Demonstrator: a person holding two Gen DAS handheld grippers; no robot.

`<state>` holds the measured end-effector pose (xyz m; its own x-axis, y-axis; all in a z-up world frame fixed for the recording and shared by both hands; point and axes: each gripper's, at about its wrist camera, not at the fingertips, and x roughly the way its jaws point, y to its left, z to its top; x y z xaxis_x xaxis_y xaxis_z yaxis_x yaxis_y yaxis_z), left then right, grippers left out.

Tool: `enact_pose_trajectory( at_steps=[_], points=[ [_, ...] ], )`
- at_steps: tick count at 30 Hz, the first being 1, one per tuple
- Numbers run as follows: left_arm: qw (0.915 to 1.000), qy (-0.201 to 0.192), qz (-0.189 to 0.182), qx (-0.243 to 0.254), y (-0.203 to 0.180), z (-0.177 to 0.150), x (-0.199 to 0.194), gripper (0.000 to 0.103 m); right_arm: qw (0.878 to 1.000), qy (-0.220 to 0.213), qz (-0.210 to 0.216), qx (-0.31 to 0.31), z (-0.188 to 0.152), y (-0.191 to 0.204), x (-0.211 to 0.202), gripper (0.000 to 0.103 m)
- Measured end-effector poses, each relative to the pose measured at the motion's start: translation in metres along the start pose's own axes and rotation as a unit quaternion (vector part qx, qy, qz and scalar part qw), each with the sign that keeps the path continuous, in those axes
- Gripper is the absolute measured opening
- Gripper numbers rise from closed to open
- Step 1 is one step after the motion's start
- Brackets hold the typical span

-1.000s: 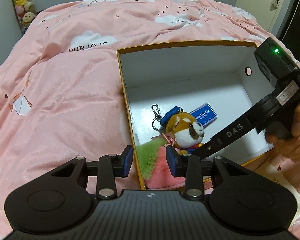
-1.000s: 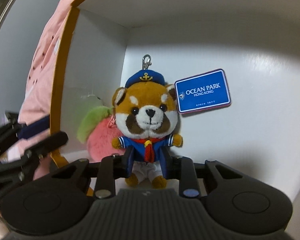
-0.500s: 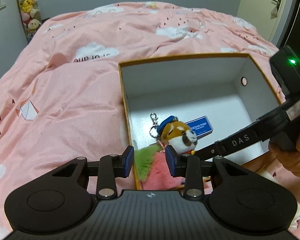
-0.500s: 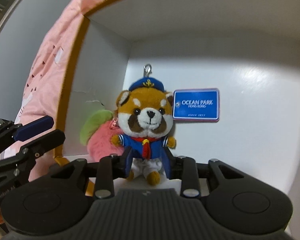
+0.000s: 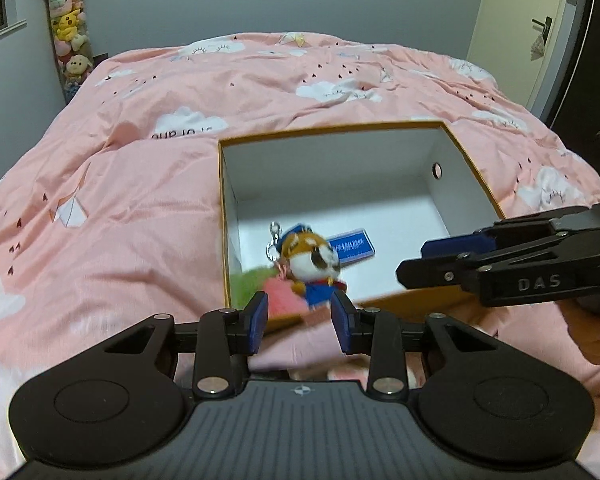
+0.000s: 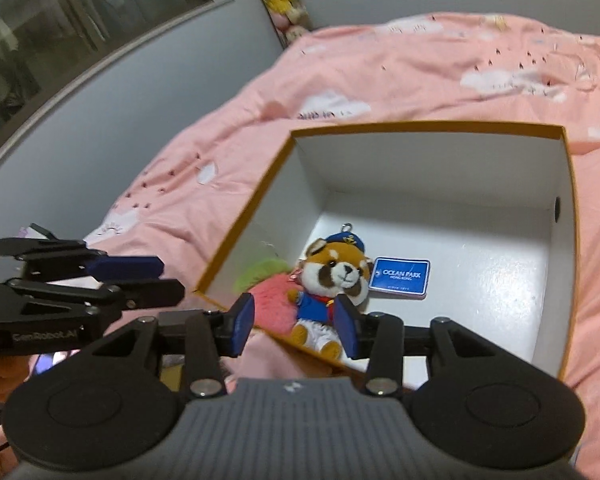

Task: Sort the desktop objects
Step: 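Grasp the white crocheted bunny with the right gripper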

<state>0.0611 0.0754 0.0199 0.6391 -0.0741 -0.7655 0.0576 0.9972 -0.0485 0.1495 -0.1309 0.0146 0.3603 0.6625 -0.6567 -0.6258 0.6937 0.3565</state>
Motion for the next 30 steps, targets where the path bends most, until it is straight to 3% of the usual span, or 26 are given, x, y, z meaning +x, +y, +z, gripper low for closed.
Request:
enact_pose_trajectory(
  at_steps=[4,7,12,16,24,30],
  points=[
    [0.9997,0.015,0.004,-0.017,-0.003,-0.018,-0.002,0.040,1.000,0.002,0.003,-0.020,-0.023,0.009,-0.003,0.046],
    [0.9987,0.037,-0.018,-0.030,-0.006,-0.032,0.000,0.040,0.999,0.025,0.003,-0.036,-0.040,0.015,0.000,0.046],
    [0.9975,0.065,-0.027,-0.009,-0.017,-0.053,0.001,0.045,0.995,0.077,0.023,-0.056,-0.066,0.026,0.008,0.047],
    [0.9975,0.068,-0.021,0.008,-0.024,-0.063,-0.002,0.047,0.991,0.104,-0.005,-0.087,-0.083,0.034,0.015,0.049],
    [0.9975,0.062,0.001,0.033,-0.031,-0.069,-0.006,0.048,0.989,0.125,-0.005,-0.081,-0.096,0.034,0.030,0.052],
    [0.9971,0.063,0.010,0.041,-0.027,-0.070,-0.008,0.049,0.993,0.101,-0.007,-0.063,-0.092,0.029,0.020,0.042]
  ],
)
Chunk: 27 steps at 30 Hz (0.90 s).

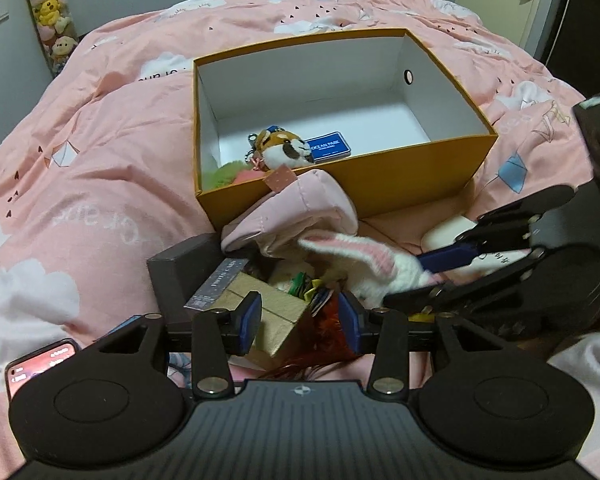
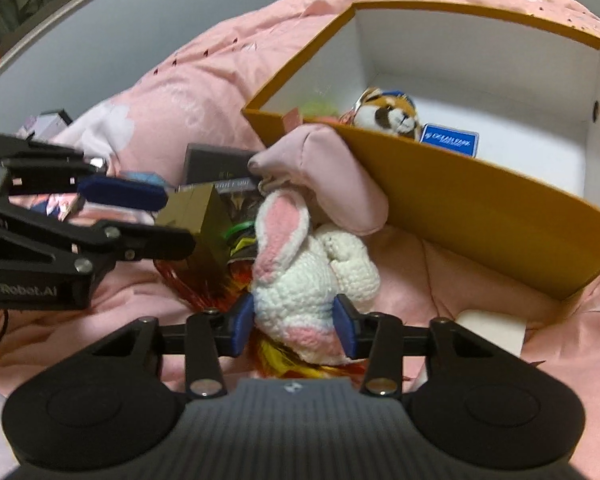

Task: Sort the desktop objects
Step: 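Grasp the white crocheted bunny with the right gripper, then lift the bunny with the right gripper while the left gripper grasps the pink fabric pouch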

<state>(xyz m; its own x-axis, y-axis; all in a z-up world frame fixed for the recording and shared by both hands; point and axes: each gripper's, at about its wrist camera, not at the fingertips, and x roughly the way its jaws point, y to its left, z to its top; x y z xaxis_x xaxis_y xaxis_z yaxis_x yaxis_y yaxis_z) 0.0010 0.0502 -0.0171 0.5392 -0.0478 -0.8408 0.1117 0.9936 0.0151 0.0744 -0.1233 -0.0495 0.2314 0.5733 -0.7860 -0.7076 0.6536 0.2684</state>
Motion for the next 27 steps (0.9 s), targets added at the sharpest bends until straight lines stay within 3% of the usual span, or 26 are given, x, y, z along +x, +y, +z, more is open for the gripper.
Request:
enact_pose_trajectory(
  at_steps=[8,13,15,19,27],
  points=[
    [0.9999,-0.007,-0.003,-0.012,0.011,0.001,-0.004,0.050,0.998,-0.048,-0.002,0.039,0.012,-0.017,-0.042,0.035],
    [0.9995,-0.015,-0.024,0.016,-0.001,0.001,-0.004,0.050,0.994,-0.075,-0.062,0.057,0.018,-0.036,-0.067,0.035],
    [0.9988,-0.017,-0.034,0.030,-0.009,0.000,-0.003,0.050,0.992,-0.071,-0.075,0.073,0.018,-0.048,-0.066,0.036],
    [0.9975,-0.014,-0.047,0.052,-0.024,-0.001,0.002,0.050,0.991,-0.068,-0.057,0.102,0.016,-0.063,-0.054,0.039],
    [0.9980,-0.011,-0.043,0.044,-0.027,0.004,0.014,0.050,0.991,-0.082,-0.075,0.080,0.008,-0.058,-0.046,0.048]
  ],
)
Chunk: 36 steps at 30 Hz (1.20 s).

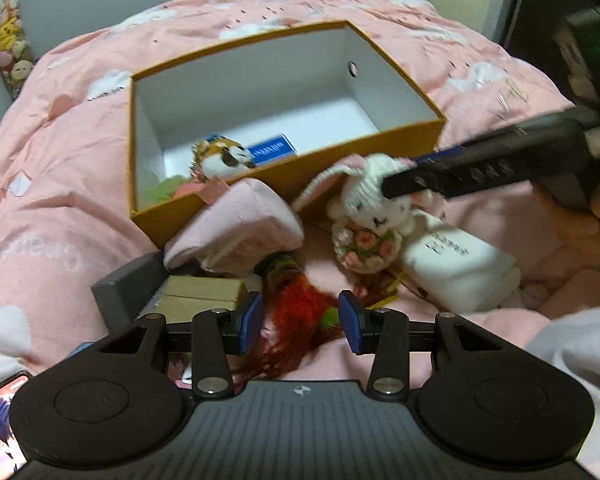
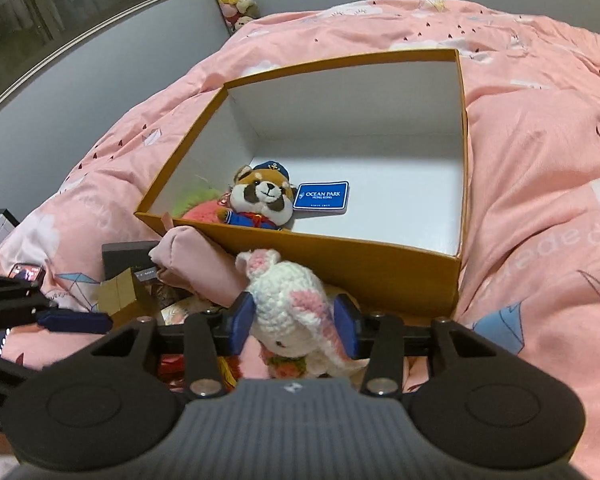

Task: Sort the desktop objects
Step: 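Lift the bunny with the right gripper while the left gripper grasps the pink fabric pouch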

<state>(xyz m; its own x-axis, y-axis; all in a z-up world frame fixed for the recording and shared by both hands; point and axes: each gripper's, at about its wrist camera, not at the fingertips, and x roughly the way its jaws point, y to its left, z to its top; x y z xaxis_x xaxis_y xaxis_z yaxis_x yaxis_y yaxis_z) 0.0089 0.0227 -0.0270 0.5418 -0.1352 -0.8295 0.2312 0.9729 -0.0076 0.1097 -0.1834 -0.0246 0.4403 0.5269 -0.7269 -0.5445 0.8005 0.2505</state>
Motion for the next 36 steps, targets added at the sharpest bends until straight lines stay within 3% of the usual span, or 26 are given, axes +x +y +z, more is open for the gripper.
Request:
enact_pose_trajectory(
  at_steps=[4,8,13,18,23,29,34,36],
  points=[
    [0.9996,-0.017,0.020,-0.011,0.011,0.005,-0.003,0.050,0.999,0.002,-0.001,-0.036,-0.006,0.002,-0.003,0.062],
    [0.9971,-0.033,0.060,0.035,0.009,0.015,0.001,0.050,0.997,0.026,-0.006,-0.070,-0.013,0.005,0.008,0.062],
    [0.9953,-0.013,0.078,0.057,0.013,0.025,0.026,0.051,0.994,0.045,-0.009,-0.097,-0.014,0.009,0.030,0.062],
    [0.9858,-0.004,0.127,0.110,0.012,0.028,0.051,0.051,0.992,0.048,-0.014,-0.117,-0.010,0.012,0.045,0.062],
    [0.9844,0.000,0.112,0.135,0.013,0.030,0.064,0.051,0.992,0.042,-0.007,-0.119,-0.007,0.010,0.052,0.060],
    [0.9866,-0.007,0.090,0.136,0.010,0.027,0.070,0.051,0.992,0.035,0.000,-0.117,-0.006,0.011,0.049,0.051],
    [0.9874,-0.010,0.083,0.134,0.006,0.026,0.073,0.040,0.994,0.037,0.014,-0.101,0.000,0.009,0.038,0.047],
    [0.9887,-0.012,0.081,0.126,0.007,0.027,0.072,0.029,0.995,0.038,0.027,-0.088,0.004,0.007,0.031,0.047]
  ],
)
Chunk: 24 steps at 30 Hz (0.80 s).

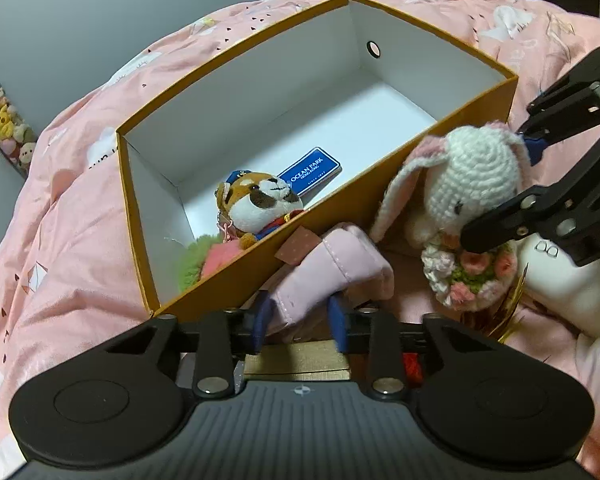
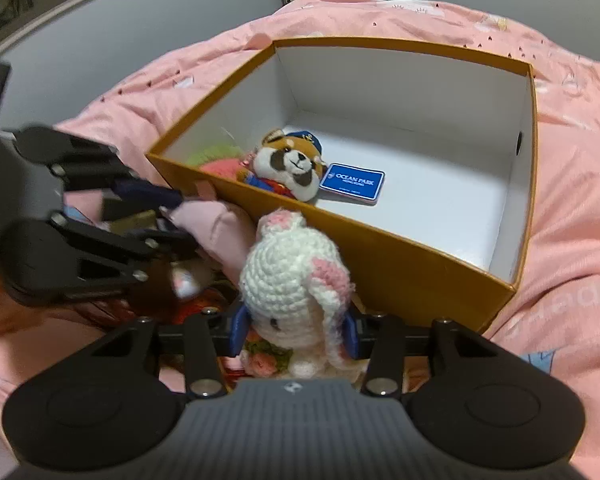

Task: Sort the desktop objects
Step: 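Lift the bunny with the right gripper while the left gripper grasps the pink fabric pouch, then lift the pink pouch with the left gripper while the right gripper carries the bunny over the box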

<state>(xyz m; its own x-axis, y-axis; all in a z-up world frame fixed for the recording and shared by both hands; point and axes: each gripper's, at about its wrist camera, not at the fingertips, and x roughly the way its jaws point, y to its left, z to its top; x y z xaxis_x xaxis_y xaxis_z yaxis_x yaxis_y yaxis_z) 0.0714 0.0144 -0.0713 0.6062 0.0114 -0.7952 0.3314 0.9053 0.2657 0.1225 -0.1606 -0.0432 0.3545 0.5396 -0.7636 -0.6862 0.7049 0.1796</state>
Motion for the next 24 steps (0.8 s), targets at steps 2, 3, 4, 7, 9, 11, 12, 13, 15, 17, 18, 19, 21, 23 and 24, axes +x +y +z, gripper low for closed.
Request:
enact_pose_trajectory(
  at_steps=[2,3,4,7,9,11,12,13,15,17,18,19,21,23,24],
  points=[
    [0.9999,0.001,-0.003,-0.016,0.003,0.001,-0.002,0.024,1.000,-0.005,0.007,0.006,0.004,-0.001,-0.008,0.047],
    [0.9997,0.001,-0.003,-0.023,0.004,0.001,-0.003,0.022,1.000,-0.008,0.008,0.006,0.005,-0.001,-0.011,0.047],
    [0.9996,0.000,-0.002,-0.029,0.005,0.001,-0.004,0.020,1.000,-0.013,0.007,0.006,0.007,0.000,-0.016,0.047],
    [0.9991,-0.008,0.004,-0.040,0.008,-0.001,-0.011,0.015,1.000,-0.023,0.008,0.007,0.010,-0.001,-0.027,0.048],
    [0.9984,-0.013,0.000,-0.055,0.012,-0.003,-0.019,0.002,0.999,-0.029,0.012,0.010,0.012,-0.002,-0.034,0.048],
    [0.9954,-0.025,-0.011,-0.091,0.020,-0.006,-0.030,0.000,0.999,-0.033,0.015,0.014,0.014,-0.003,-0.039,0.048],
    [0.9936,-0.034,-0.015,-0.106,0.025,-0.006,-0.037,0.000,0.999,-0.036,0.017,0.015,0.014,-0.003,-0.041,0.048],
    [0.9918,-0.044,-0.016,-0.119,0.029,-0.006,-0.043,0.000,0.999,-0.039,0.019,0.015,0.015,-0.003,-0.044,0.048],
    [0.9899,-0.064,-0.015,-0.126,0.034,-0.004,-0.055,0.000,0.999,-0.044,0.023,0.016,0.016,-0.003,-0.049,0.048],
    [0.9931,-0.072,-0.011,-0.091,0.030,-0.002,-0.061,0.000,0.998,-0.047,0.023,0.018,0.019,-0.003,-0.051,0.048],
    [0.9953,-0.069,-0.008,-0.067,0.024,-0.002,-0.063,0.000,0.998,-0.048,0.021,0.018,0.019,-0.003,-0.052,0.048],
    [0.9970,-0.066,0.000,-0.041,0.018,-0.002,-0.062,0.000,0.998,-0.049,0.019,0.017,0.019,-0.002,-0.052,0.048],
    [0.9985,-0.053,0.011,0.002,0.006,-0.002,-0.056,0.008,0.999,-0.047,0.018,0.015,0.019,-0.001,-0.052,0.048],
    [0.9984,-0.042,0.016,0.035,-0.005,-0.005,-0.048,0.021,0.999,-0.041,0.018,0.015,0.019,-0.001,-0.050,0.048],
    [0.9978,-0.039,0.018,0.050,-0.010,-0.005,-0.045,0.030,0.999,-0.038,0.017,0.017,0.018,-0.002,-0.049,0.048]
  ],
)
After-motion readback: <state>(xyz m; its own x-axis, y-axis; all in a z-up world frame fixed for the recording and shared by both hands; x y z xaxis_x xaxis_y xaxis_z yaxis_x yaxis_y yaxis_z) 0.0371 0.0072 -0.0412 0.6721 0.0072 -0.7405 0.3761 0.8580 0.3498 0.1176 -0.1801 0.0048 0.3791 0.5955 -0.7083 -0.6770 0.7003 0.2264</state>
